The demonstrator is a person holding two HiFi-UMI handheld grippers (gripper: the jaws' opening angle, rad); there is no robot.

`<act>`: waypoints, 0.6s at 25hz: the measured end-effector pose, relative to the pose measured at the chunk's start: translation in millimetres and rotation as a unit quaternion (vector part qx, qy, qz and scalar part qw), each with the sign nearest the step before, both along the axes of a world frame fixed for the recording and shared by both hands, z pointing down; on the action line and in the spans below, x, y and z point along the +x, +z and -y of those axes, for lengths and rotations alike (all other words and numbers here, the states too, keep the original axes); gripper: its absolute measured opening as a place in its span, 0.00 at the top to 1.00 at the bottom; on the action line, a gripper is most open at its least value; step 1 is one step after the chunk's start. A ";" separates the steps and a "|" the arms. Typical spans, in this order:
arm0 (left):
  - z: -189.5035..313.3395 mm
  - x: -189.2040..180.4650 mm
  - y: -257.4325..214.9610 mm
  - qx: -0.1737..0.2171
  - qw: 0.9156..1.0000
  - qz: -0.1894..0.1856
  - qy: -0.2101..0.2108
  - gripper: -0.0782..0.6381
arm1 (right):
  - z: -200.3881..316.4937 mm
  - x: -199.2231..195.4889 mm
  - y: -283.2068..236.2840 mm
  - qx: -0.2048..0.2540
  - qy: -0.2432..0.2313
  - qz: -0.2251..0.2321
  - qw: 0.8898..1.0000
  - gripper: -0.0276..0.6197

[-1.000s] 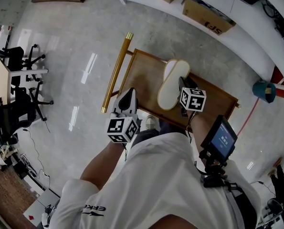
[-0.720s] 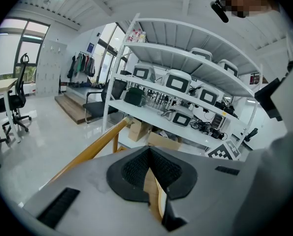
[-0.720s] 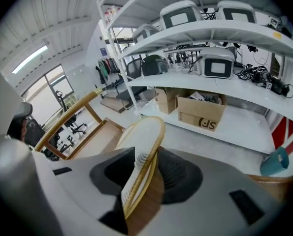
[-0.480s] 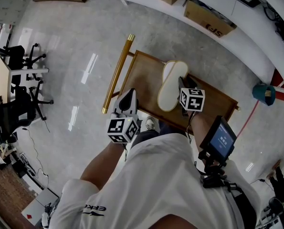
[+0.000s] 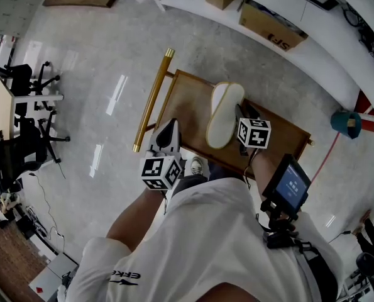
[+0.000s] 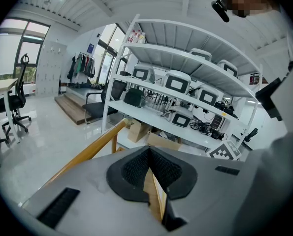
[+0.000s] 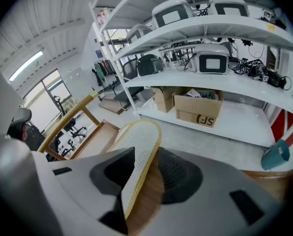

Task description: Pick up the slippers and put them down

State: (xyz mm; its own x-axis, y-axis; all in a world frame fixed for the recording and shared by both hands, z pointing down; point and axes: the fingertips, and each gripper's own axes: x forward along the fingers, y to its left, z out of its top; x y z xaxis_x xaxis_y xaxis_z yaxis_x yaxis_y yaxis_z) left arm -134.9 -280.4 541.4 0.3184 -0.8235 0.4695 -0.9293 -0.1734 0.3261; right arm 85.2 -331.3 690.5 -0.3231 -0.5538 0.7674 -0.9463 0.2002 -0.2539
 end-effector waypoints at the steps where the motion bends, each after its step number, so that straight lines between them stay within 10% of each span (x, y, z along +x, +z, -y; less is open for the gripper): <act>1: 0.9 2.7 0.6 0.002 1.000 -0.001 0.002 0.89 | 0.6 2.0 -2.7 0.005 0.000 -0.001 1.000 0.75; 15: -30.6 29.7 -36.9 0.070 0.994 -0.019 0.076 0.89 | -67.0 2.1 -129.5 0.142 0.033 -0.036 0.989 0.76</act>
